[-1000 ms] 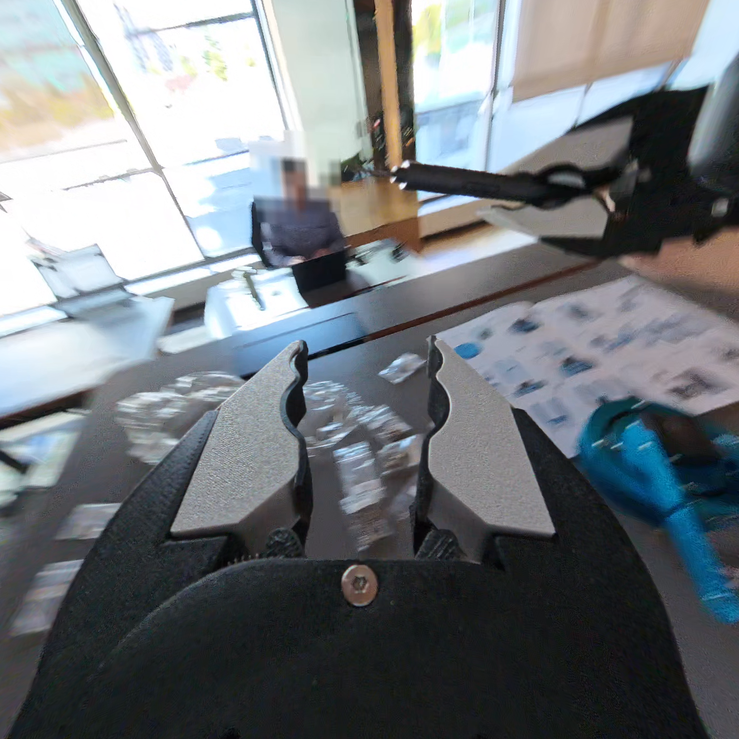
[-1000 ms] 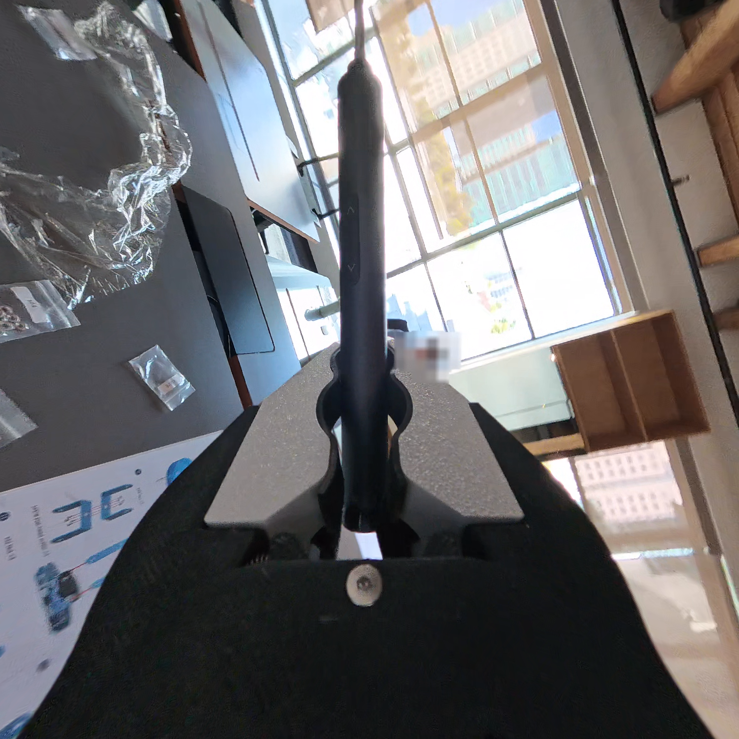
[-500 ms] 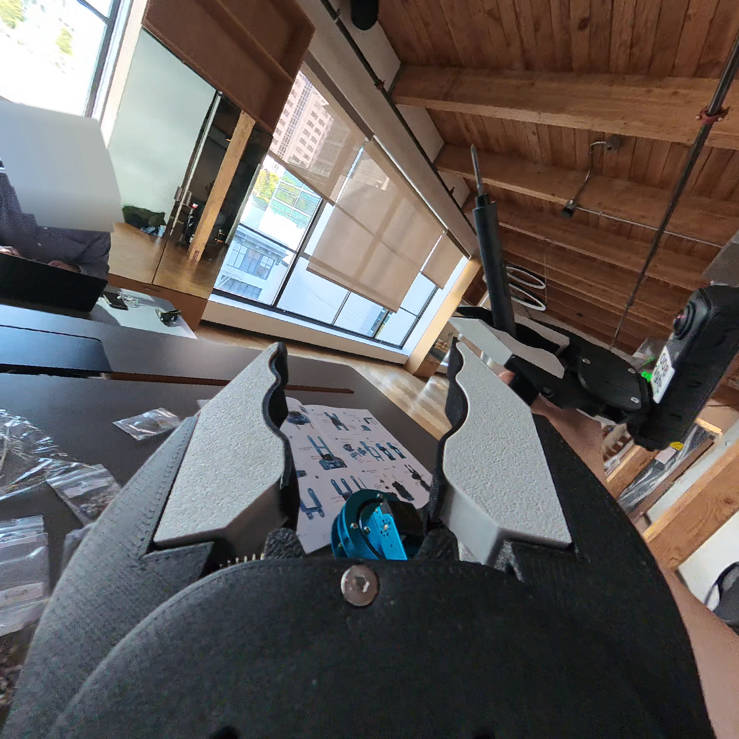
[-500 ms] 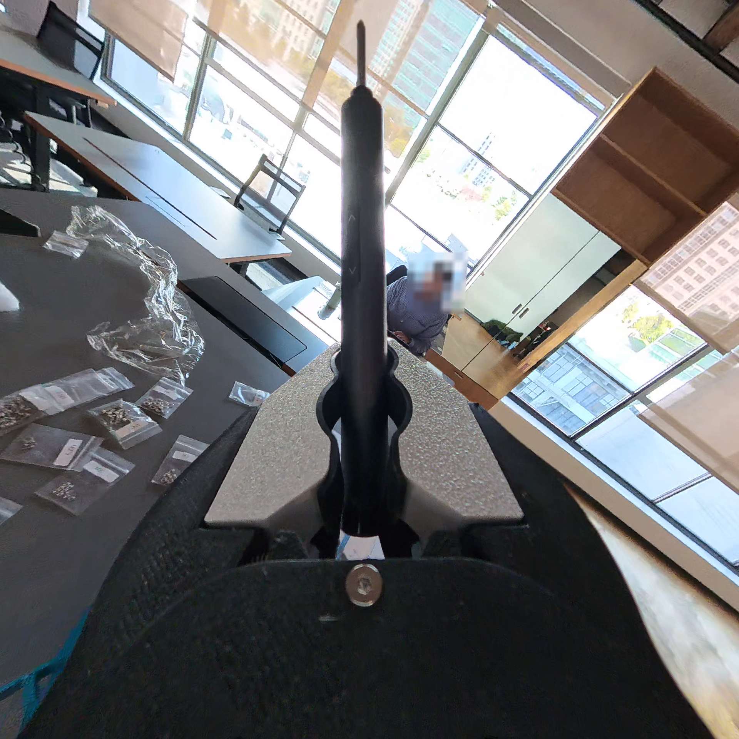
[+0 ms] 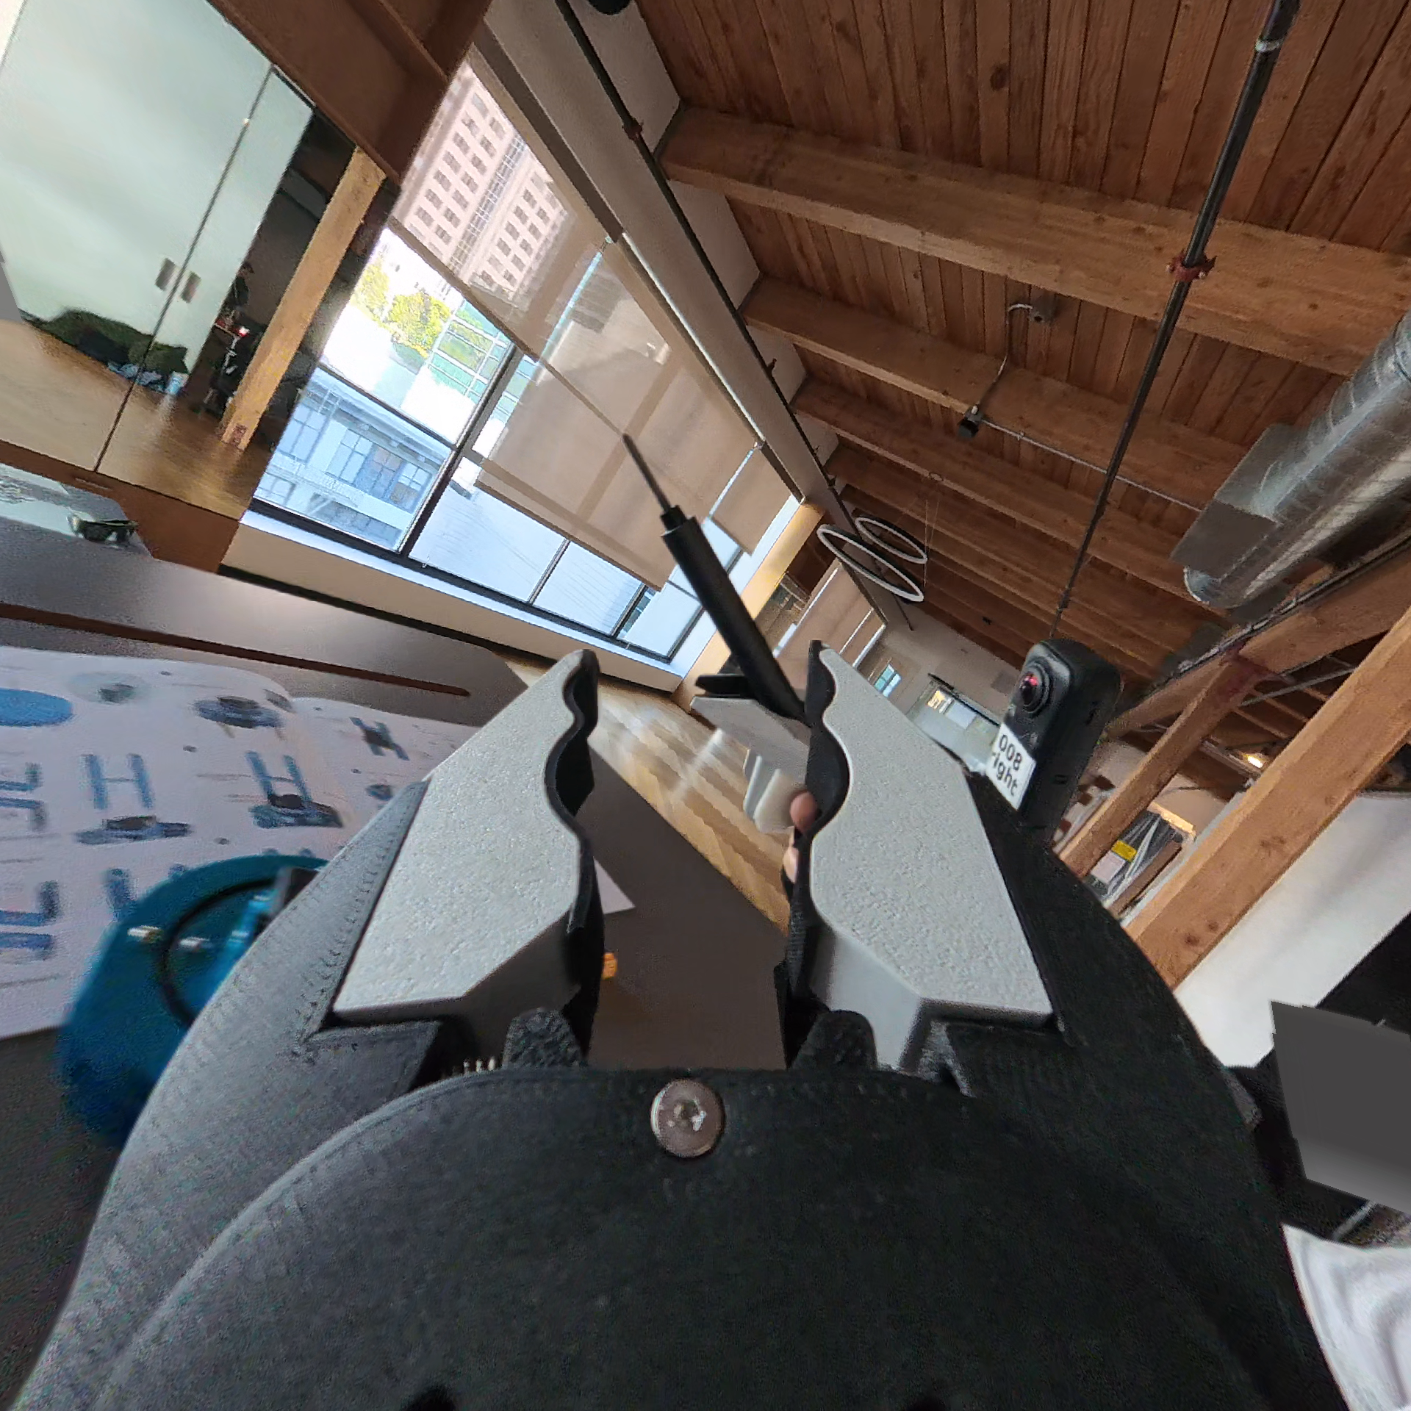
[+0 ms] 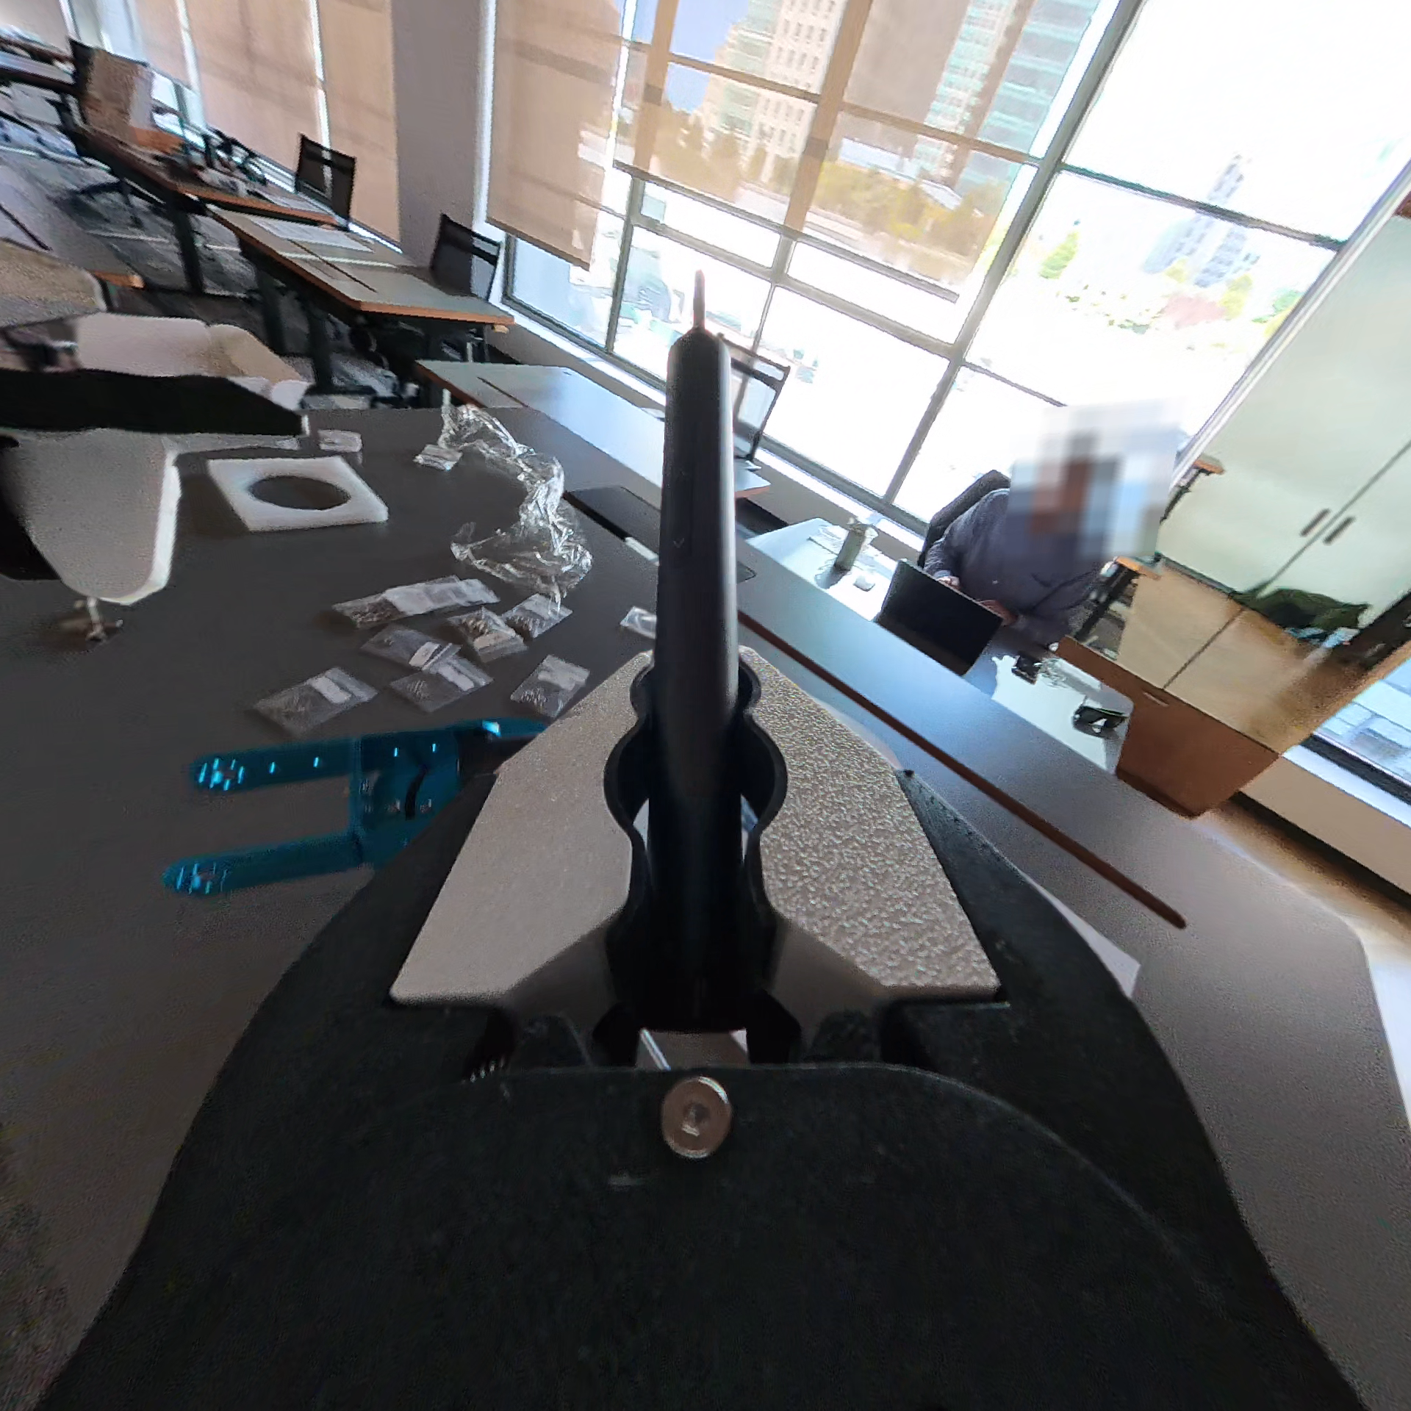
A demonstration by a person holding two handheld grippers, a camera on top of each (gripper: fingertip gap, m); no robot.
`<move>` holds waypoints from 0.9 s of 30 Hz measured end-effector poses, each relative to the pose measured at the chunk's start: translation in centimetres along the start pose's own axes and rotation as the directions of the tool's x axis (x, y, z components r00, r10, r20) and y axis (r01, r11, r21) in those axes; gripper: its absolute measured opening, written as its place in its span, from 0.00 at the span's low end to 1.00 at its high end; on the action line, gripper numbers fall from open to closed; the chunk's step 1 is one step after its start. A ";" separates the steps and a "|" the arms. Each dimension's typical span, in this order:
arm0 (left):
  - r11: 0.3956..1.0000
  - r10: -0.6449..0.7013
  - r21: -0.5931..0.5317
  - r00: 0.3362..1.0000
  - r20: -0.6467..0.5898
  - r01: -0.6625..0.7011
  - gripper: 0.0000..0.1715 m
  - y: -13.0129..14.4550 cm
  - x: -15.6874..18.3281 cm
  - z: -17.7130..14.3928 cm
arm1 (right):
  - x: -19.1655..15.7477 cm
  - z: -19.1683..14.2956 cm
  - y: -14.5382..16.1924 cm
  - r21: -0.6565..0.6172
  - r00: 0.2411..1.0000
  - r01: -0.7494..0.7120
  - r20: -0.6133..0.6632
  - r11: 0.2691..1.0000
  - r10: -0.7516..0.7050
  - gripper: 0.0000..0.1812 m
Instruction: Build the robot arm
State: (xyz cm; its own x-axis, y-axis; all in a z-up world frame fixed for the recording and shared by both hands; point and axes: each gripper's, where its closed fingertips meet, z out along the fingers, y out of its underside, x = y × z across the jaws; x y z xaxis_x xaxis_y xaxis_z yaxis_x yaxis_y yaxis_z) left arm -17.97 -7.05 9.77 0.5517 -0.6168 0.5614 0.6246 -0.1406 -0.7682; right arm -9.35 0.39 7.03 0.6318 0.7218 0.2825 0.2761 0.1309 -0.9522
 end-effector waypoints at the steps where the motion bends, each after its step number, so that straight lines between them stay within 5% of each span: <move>1: 1.000 -0.011 0.000 1.000 0.015 0.011 0.29 1.8 0.9 0.8 | 0.4 -1.0 1.0 -0.005 1.000 -0.003 0.027 1.000 0.003 0.08; 11: 0.981 -0.179 -0.054 0.976 0.125 0.187 0.34 20.7 4.9 9.7 | 2.7 -11.2 11.3 -0.055 0.981 -0.057 0.184 0.997 0.066 0.07; 15: 0.970 -0.234 -0.045 0.965 0.117 0.241 0.31 23.2 3.9 11.2 | 2.6 -11.7 13.8 -0.064 0.974 -0.064 0.211 0.996 0.076 0.08; 18: 0.962 -0.269 -0.046 0.963 0.022 0.270 0.15 23.8 4.0 12.1 | 2.1 -11.1 15.0 -0.077 0.968 -0.097 0.223 0.992 0.112 0.08; 23: 0.970 -0.229 -0.085 0.973 -0.010 0.227 0.11 23.9 2.9 12.7 | 2.1 -9.8 16.2 -0.080 0.980 -0.022 0.194 0.997 0.037 0.08; 27: 0.964 -0.210 -0.153 0.976 0.064 0.218 0.10 24.4 1.4 12.6 | 1.2 -9.9 17.8 -0.149 0.939 -0.064 0.326 0.987 0.110 0.12</move>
State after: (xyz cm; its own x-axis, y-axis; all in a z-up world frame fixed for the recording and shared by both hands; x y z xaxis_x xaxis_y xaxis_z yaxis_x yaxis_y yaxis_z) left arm 5.00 -1.59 -4.27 0.4419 -0.5229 0.7289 0.6375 -0.3885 -0.6653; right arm 3.47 -3.11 -8.45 0.3872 0.9139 0.1222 0.3402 -0.0184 -0.9402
